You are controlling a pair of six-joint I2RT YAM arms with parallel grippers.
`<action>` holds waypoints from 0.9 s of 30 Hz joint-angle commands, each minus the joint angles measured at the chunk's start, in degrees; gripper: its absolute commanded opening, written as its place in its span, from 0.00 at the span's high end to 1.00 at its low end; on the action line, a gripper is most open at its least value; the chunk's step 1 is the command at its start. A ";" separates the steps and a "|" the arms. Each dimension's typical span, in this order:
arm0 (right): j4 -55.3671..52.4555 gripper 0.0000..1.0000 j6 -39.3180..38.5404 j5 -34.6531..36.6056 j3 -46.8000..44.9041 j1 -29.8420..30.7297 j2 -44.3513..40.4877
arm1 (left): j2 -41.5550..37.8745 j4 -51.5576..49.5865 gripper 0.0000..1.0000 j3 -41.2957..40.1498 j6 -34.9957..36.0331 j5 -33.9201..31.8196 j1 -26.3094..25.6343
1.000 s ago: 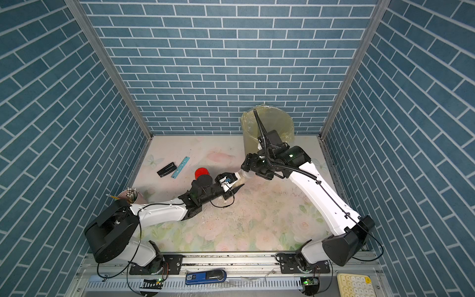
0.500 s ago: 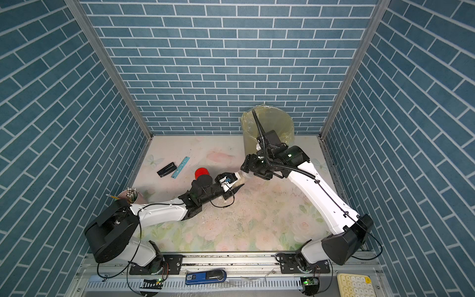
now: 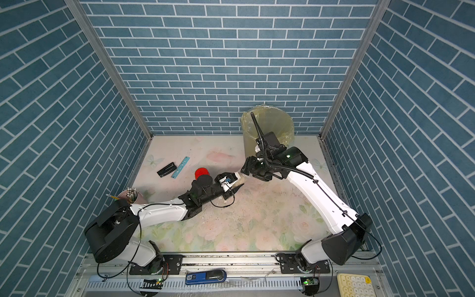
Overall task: Empty moldy rice from jars
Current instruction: Unscrew the lid from the jar.
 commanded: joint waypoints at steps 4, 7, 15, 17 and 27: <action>-0.53 0.50 -2.73 -0.10 -1.23 0.53 -0.72 | -0.25 1.76 0.76 0.85 -0.13 -0.05 -0.12; -1.01 0.67 -7.05 1.13 -0.99 0.58 -1.55 | -0.77 1.98 0.76 0.83 -0.40 0.08 -0.12; -3.95 0.76 -42.13 -9.68 0.41 0.30 -1.97 | -0.70 4.32 0.77 0.62 -5.09 8.61 1.36; -6.28 0.77 -49.28 -12.42 2.33 -0.65 -1.03 | -0.40 5.42 0.78 0.48 -6.83 10.62 1.63; -18.79 0.83 -72.70 -25.38 12.27 -9.84 2.27 | 1.45 7.93 0.85 -0.30 -10.60 12.23 1.90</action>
